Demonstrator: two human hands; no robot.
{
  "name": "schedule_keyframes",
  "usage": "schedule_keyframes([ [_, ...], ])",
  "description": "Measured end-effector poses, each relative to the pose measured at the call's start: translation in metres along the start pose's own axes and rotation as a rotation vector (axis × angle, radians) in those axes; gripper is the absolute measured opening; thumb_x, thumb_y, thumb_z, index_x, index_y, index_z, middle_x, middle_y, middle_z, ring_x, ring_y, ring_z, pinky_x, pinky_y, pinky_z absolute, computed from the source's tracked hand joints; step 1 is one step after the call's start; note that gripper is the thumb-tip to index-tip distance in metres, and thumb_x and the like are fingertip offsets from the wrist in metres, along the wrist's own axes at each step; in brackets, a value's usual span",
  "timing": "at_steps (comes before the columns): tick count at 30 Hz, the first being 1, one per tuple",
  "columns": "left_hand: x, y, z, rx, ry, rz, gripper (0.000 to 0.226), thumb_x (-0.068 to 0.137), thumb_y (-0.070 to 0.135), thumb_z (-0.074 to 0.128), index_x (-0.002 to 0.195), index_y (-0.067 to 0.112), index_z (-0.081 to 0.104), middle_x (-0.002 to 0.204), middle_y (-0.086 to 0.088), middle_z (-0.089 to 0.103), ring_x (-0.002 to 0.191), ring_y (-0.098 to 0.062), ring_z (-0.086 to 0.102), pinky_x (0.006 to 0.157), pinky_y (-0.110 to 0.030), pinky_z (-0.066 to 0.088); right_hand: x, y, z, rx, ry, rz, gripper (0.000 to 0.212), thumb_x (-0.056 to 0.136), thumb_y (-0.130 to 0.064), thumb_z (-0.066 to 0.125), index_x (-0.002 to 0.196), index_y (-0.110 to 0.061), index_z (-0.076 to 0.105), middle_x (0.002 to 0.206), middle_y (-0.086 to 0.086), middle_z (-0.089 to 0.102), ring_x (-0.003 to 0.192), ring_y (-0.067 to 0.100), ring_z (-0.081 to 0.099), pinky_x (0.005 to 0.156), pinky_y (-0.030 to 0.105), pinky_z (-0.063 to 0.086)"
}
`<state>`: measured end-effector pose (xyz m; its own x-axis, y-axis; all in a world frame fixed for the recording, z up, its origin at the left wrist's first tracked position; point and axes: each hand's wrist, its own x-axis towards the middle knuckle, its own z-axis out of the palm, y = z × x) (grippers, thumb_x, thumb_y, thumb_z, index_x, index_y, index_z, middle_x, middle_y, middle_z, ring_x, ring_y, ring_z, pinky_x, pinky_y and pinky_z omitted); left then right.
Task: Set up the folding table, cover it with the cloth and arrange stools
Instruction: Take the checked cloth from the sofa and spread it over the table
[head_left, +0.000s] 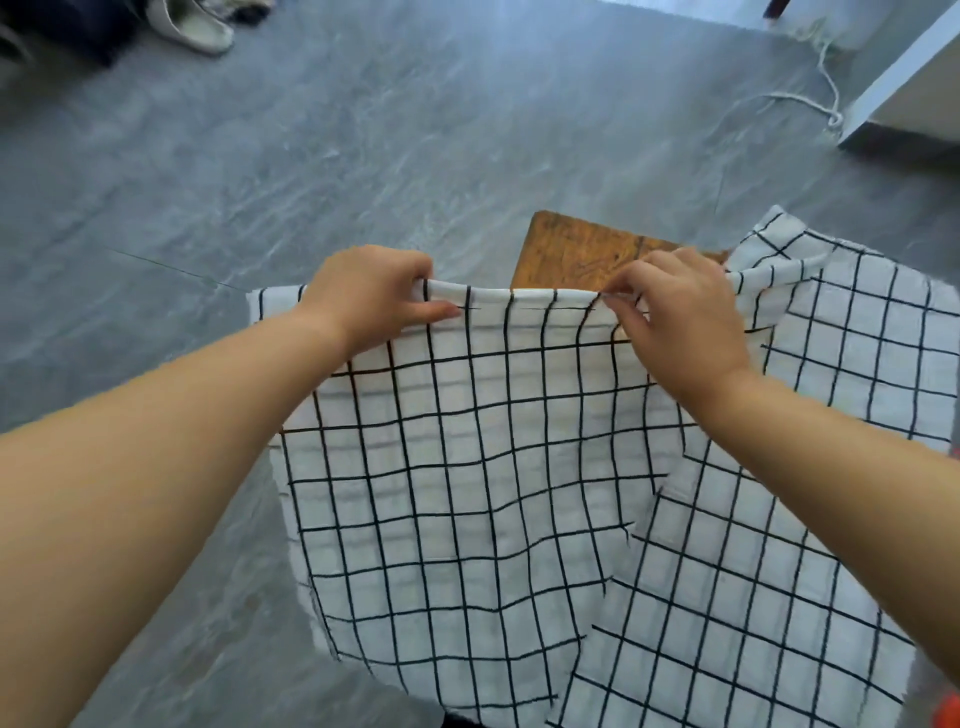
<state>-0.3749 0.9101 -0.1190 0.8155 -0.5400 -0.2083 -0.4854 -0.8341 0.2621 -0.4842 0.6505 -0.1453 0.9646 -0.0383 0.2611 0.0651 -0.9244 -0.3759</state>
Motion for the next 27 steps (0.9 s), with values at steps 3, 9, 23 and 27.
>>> schedule_keyframes([
  [3,0.018,-0.012,-0.008,0.014,0.031,0.015,0.044,0.079,0.057,0.061,0.077,0.013,0.053,0.066,0.001,0.048,0.071,-0.026,0.046,0.057,-0.033,0.029,0.022,-0.001,0.005,-0.021,-0.003,0.013,0.018,0.089,-0.024,0.053,0.086,-0.010,0.064,0.084,0.006,0.063,0.084,0.032,0.053,0.076,0.039,0.036],
  [9,0.042,-0.047,-0.019,0.072,0.063,-0.053,0.047,0.080,0.055,0.061,0.063,0.016,0.041,0.058,0.001,0.044,0.064,-0.029,0.045,0.052,-0.034,0.033,0.064,-0.009,0.017,0.063,0.026,0.110,0.031,0.090,-0.021,0.053,0.120,-0.014,0.057,0.119,0.007,0.056,0.112,0.028,0.047,0.096,0.038,0.037],
  [23,0.046,-0.069,0.012,0.226,0.040,-0.160,0.050,0.086,0.051,0.057,0.061,0.014,0.034,0.060,-0.005,0.043,0.062,-0.029,0.044,0.048,-0.031,0.022,-0.054,0.025,0.040,0.189,-0.382,0.498,0.077,0.095,-0.037,0.047,0.150,-0.026,-0.004,0.157,-0.008,-0.014,0.142,0.007,0.008,0.094,0.025,0.038],
  [27,0.041,-0.076,0.012,0.218,0.044,-0.209,0.050,0.086,0.052,0.056,0.062,0.014,0.035,0.061,-0.008,0.043,0.062,-0.029,0.043,0.049,-0.032,0.023,-0.053,0.024,0.042,0.297,-0.310,0.578,0.074,0.097,-0.037,0.043,0.150,-0.023,-0.006,0.158,-0.008,-0.009,0.141,0.004,0.008,0.102,0.027,0.030],
])
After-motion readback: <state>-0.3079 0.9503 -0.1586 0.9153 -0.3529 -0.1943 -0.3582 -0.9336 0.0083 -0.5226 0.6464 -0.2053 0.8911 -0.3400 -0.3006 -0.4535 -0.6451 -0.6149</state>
